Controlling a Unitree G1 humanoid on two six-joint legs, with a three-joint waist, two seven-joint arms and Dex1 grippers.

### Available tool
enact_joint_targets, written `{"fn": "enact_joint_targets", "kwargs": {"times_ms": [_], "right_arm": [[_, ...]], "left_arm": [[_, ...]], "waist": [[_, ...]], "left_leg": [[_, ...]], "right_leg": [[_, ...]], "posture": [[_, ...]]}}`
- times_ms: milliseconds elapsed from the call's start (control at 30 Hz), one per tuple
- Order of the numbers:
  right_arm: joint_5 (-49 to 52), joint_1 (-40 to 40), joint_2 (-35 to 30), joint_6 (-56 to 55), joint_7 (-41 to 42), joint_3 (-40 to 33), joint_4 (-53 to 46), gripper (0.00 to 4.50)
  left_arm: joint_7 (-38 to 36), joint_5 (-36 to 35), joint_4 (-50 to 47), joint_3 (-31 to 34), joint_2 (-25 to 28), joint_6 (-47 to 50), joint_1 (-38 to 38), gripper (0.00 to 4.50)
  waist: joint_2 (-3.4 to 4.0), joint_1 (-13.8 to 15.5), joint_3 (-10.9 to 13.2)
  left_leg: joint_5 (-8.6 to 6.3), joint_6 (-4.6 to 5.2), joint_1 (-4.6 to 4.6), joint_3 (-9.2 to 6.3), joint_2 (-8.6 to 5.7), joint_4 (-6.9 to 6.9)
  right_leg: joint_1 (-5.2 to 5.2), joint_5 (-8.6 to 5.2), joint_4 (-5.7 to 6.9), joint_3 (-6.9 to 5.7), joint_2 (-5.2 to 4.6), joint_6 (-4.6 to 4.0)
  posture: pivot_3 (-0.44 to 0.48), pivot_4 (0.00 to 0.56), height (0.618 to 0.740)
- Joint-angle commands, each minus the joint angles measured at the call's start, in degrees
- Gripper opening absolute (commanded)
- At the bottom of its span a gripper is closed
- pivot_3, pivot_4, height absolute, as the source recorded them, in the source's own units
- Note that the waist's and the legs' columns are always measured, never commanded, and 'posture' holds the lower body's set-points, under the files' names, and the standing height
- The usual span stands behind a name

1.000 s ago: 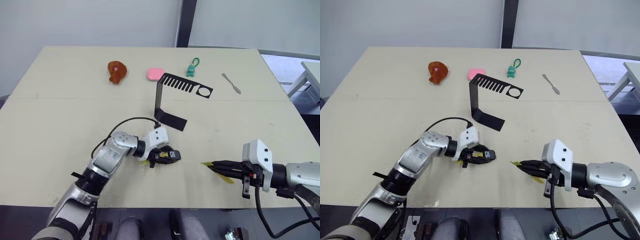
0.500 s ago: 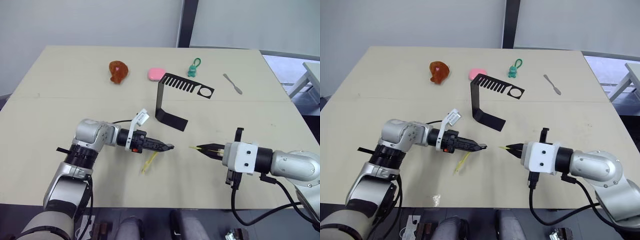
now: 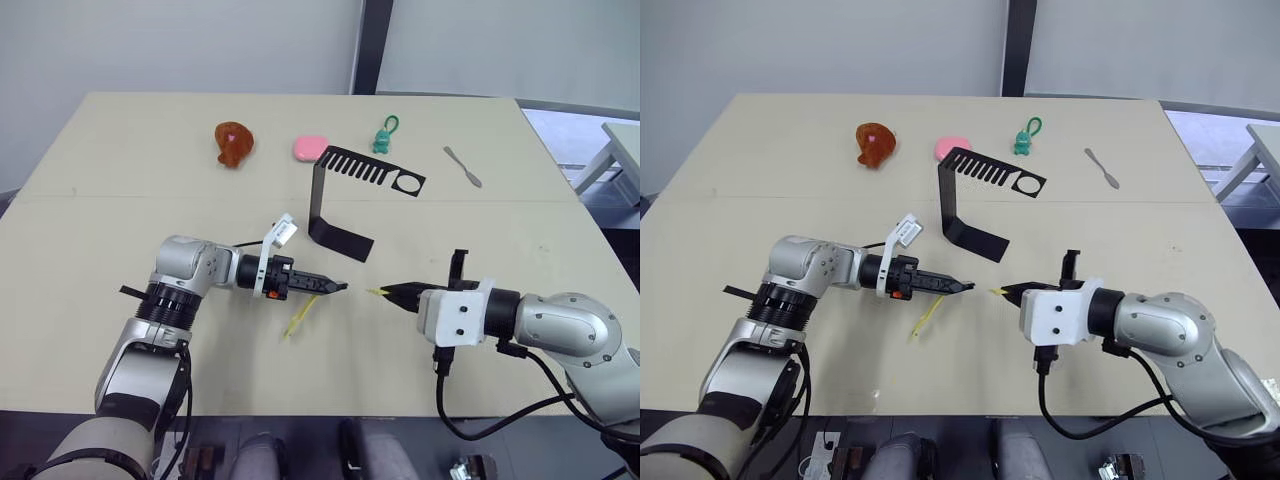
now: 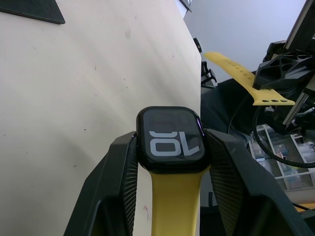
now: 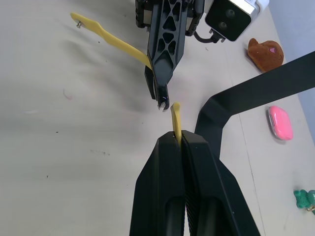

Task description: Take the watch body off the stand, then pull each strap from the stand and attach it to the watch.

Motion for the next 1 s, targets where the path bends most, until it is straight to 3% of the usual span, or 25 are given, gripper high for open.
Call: {"fn": "enact_joint_targets", "kwargs": {"times_ms": [33, 1000], "right_arm": [[-0.6, -1.0, 0.7, 0.4, -0.4, 0.3, -0.9, 0.0], [-2.9, -2.9, 3.3, 4.5, -0.4, 3.5, -0.4, 0.0]], "left_arm": [[-0.1, -1.8, -1.7, 1.6, -0.3, -0.3, -0.4, 1.59], [1.0, -2.8, -2.3, 2.2, -1.3, -1.6, 0.1, 1.59]], "waist": [[0.0, 0.0, 0.0], [0.0, 0.0, 0.0]], "left_leg": [[0.0, 0.0, 0.0, 0.0, 0.0, 0.0], [0.0, -0.01, 0.0, 0.0, -0.01, 0.01]], "right_leg": [[0.0, 0.0, 0.0, 0.0, 0.0, 0.0], [0.0, 0.0, 0.03, -0.01, 0.0, 0.0]], "posture": [[0.0, 0.15, 0.74], [0.0, 0.15, 0.74]]}}
